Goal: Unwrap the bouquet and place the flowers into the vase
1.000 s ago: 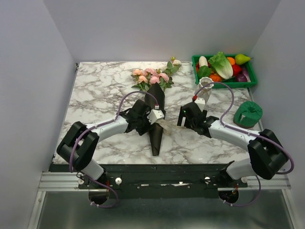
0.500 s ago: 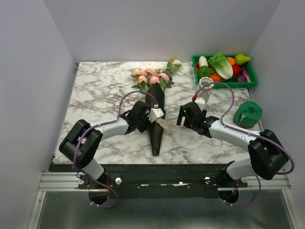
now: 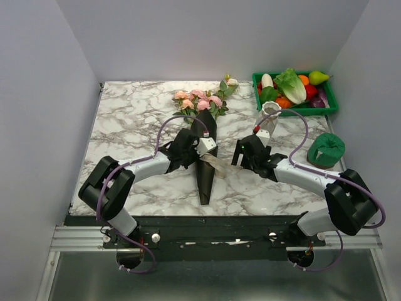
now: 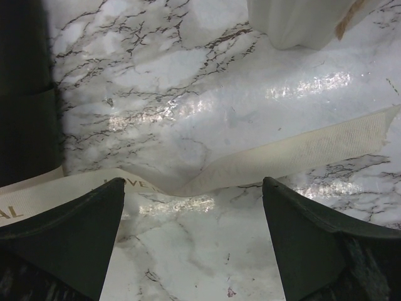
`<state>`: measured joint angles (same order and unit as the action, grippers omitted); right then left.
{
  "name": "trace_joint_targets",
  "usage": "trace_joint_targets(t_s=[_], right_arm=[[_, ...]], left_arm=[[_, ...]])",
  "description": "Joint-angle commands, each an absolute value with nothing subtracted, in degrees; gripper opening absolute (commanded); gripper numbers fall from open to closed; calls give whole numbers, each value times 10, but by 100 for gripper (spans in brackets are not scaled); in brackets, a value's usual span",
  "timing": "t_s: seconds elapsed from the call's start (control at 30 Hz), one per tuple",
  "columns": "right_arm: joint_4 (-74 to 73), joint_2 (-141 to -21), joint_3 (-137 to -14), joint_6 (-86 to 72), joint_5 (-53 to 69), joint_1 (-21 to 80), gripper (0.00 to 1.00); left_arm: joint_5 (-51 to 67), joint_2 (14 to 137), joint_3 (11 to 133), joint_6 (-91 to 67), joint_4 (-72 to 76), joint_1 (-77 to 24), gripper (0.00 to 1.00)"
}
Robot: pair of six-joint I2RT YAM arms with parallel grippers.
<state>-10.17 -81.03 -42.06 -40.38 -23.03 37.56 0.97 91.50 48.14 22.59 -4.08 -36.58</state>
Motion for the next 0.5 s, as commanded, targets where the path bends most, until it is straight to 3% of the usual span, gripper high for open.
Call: trace_joint_targets(t_s=[0.0,0.47], right_arm=[[-95,-823,-406,-419,-235,379,97],[-84,-823,-386,-369,-236,408,97]], left_arm=[[-19,903,510,210,-47,-348,0],[13,850,559,178,-138,-292,0]])
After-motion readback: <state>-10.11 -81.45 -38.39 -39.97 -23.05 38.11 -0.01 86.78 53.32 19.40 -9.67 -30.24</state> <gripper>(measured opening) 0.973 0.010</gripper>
